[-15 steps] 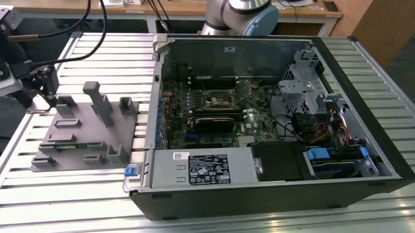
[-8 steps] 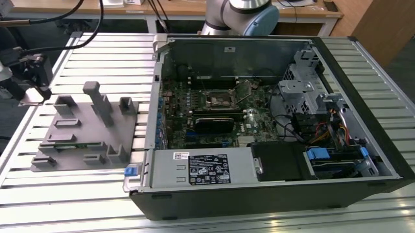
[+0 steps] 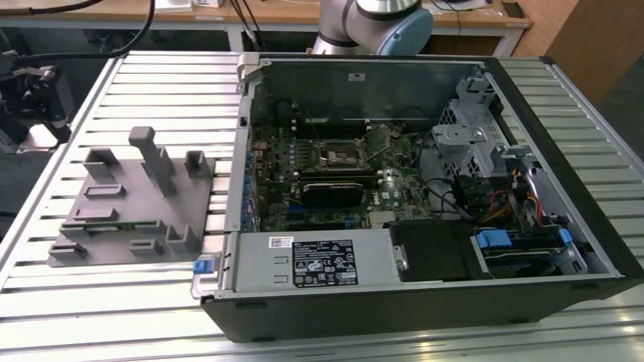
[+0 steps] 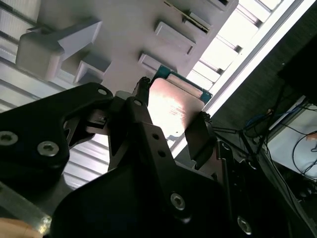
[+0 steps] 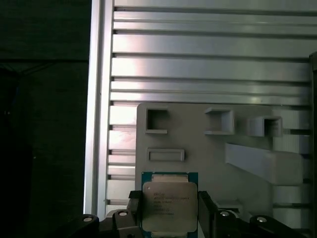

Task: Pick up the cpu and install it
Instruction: 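Pick up the cpu and move it towards the insertion slot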

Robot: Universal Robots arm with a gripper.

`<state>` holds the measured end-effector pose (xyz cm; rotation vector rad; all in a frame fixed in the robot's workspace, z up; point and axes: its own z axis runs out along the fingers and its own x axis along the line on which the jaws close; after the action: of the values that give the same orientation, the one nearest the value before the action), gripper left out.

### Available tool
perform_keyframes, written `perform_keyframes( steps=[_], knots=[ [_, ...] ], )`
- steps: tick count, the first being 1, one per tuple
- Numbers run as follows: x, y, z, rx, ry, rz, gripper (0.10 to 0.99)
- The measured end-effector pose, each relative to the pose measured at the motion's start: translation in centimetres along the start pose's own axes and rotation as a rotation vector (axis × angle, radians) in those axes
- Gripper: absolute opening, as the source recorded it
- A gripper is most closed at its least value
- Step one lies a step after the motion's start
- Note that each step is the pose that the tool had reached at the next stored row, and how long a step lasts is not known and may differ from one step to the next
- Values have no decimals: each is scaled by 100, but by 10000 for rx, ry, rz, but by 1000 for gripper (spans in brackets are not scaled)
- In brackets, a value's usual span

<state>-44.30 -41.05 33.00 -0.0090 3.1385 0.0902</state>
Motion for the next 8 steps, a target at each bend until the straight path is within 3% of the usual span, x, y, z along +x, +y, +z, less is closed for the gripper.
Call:
perform_keyframes(
  steps=[8],
  knots=[
    [0, 13, -207, 0, -1, 31, 541]
  ],
)
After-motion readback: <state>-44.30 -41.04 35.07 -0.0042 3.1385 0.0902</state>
